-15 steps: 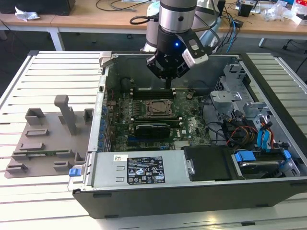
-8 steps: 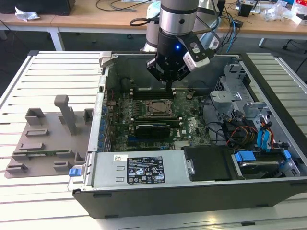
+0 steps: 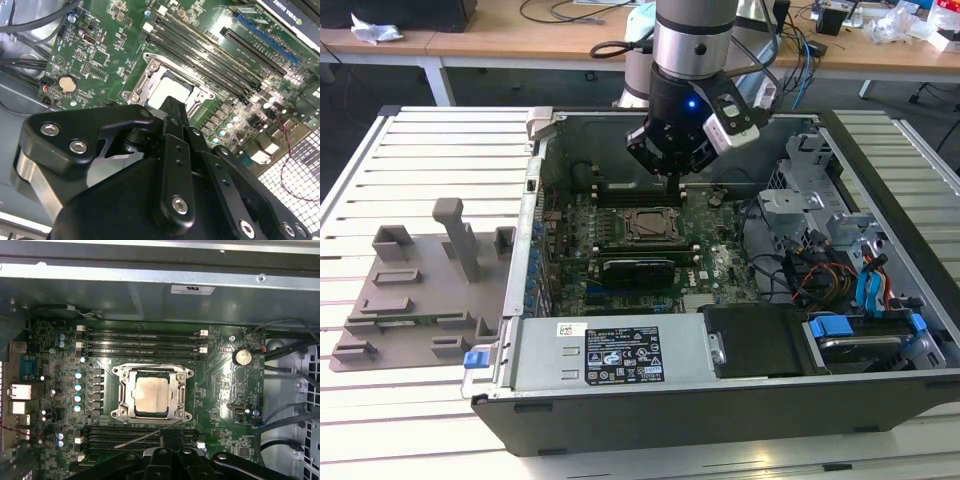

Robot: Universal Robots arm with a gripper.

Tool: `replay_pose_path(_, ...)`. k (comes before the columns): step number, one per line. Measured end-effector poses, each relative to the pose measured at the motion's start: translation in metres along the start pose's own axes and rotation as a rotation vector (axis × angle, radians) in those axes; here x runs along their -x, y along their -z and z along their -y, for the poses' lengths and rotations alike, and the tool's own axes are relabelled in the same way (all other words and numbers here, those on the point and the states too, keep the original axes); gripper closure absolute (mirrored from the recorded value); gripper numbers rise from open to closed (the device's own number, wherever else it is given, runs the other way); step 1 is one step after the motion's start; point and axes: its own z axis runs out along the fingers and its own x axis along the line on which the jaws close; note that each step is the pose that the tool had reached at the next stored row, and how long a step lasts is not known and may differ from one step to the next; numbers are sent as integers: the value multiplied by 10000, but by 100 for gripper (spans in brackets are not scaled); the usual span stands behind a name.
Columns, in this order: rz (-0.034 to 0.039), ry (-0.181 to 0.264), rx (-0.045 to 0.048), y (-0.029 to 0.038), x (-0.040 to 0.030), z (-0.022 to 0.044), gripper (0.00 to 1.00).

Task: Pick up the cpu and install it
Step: 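Install the second cpu locking lever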

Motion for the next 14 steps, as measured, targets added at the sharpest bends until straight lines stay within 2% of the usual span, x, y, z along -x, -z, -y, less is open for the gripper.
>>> replay_pose_path(14, 0, 0, 1, -6, -4, 128, 89)
